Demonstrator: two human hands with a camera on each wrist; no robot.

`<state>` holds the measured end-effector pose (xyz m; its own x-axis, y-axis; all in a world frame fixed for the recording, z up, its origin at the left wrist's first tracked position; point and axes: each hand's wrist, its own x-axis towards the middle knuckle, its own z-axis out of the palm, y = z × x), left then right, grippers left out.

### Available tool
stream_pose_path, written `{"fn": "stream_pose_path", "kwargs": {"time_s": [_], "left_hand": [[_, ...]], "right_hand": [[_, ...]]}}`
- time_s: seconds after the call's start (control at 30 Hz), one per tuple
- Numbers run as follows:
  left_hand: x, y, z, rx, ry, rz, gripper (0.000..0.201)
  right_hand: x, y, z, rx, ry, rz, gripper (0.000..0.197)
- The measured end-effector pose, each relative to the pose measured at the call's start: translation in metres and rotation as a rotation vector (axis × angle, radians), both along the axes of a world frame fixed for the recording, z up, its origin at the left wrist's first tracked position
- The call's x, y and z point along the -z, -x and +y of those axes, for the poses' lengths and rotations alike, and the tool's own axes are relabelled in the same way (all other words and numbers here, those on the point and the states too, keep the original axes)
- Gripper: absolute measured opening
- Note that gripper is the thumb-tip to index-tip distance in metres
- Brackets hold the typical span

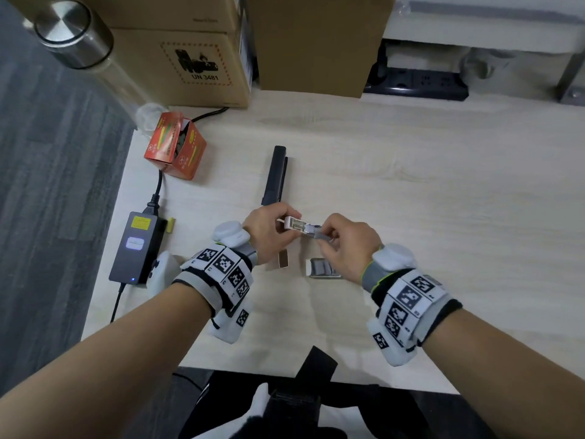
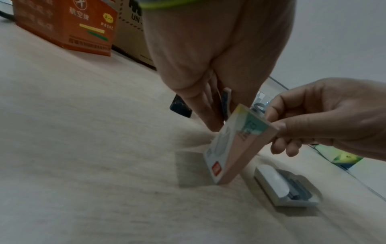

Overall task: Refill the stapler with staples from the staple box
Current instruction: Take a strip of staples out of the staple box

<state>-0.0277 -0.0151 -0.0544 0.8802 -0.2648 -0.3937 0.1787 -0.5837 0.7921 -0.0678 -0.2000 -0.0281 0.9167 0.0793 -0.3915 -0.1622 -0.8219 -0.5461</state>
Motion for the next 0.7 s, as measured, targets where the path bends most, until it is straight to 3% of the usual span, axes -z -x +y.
{"fn": "stream_pose_path", "kwargs": {"time_s": [0.13,0.23,0.33,0.5,0.7], "left_hand": [[-0.003,-0.002,-0.012,0.026,0.015,0.022,0.020],[-0.004,-0.002,-0.019,0.048,-0.042,0.035,0.019],[-0.006,-0.002,-0.023,0.071,-0.095,0.023,0.019],[-0.008,-0.006,-0.022,0.105,-0.139,0.019,0.020],[-0.007,-0.007,-0.021,0.113,-0.138,0.007,0.017]], "right_hand": [[-0.006,-0.006,-0.027,0.146,-0.080,0.024,0.024],[-0.006,-0.009,-0.034,0.151,-0.038,-0.006,0.009],[-0.004,-0.009,-0.036,0.173,-0.051,0.030,0.008],[0.002,-0.011,-0.036,0.156,-0.137,0.030,0.025],[0.007,-0.010,-0.036,0.043,-0.053,0.091,0.031]]}}
